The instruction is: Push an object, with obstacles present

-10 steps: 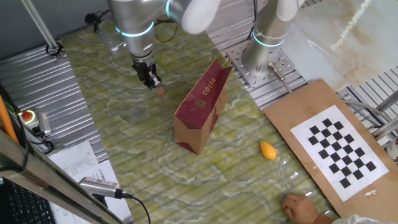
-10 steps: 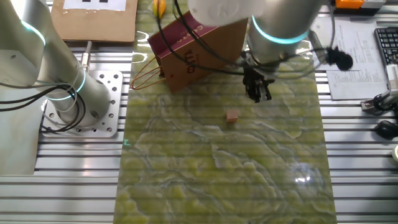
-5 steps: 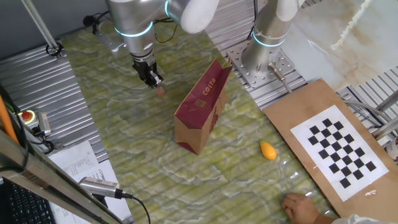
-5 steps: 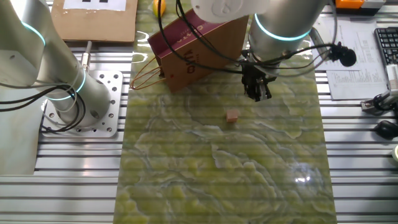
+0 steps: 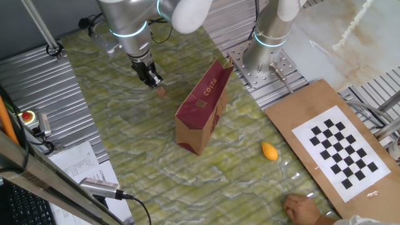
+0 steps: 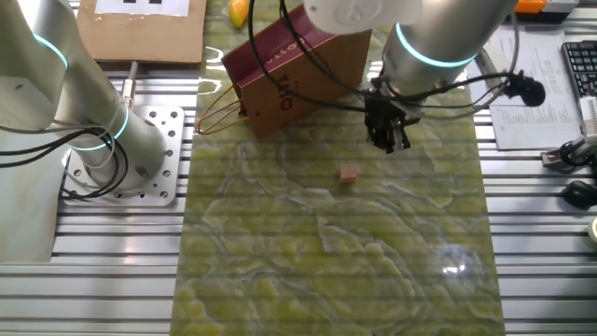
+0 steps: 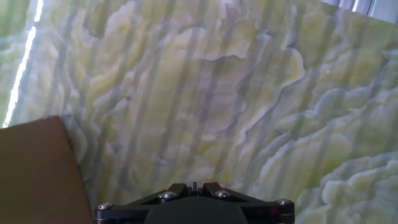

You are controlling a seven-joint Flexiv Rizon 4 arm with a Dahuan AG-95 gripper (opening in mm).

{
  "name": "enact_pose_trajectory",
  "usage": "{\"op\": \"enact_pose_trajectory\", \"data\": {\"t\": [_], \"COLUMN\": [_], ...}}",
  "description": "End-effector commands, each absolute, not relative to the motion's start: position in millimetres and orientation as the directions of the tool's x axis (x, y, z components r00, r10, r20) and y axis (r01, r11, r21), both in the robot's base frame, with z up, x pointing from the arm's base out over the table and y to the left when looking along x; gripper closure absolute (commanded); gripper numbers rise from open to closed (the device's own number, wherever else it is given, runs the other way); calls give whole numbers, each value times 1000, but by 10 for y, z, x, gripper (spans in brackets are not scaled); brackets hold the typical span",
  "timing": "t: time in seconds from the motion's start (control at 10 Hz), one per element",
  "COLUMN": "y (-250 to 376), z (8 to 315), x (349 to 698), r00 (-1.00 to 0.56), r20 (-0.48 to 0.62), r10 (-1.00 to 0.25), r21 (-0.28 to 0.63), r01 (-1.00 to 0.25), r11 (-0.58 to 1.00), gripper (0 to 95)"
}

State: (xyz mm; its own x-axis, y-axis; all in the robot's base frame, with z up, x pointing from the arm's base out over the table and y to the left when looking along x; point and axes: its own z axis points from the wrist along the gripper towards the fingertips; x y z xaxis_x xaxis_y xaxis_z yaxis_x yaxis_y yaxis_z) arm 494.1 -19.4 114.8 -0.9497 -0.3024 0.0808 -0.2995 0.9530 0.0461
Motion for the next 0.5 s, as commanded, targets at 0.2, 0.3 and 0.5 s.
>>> {"op": "enact_pose_trajectory", "data": {"t": [0.2, 0.3, 0.5], "y": [-303, -329, -352], "z": [1082, 1064, 1001], "x": [4866, 4846, 4777], "r00": [-938, -936, -942], "r20": [94, 96, 104], "r10": [-335, -339, -320], "r21": [59, 60, 49], "r01": [-331, -334, -317], "r11": [942, 941, 947], "gripper": [950, 950, 950]}}
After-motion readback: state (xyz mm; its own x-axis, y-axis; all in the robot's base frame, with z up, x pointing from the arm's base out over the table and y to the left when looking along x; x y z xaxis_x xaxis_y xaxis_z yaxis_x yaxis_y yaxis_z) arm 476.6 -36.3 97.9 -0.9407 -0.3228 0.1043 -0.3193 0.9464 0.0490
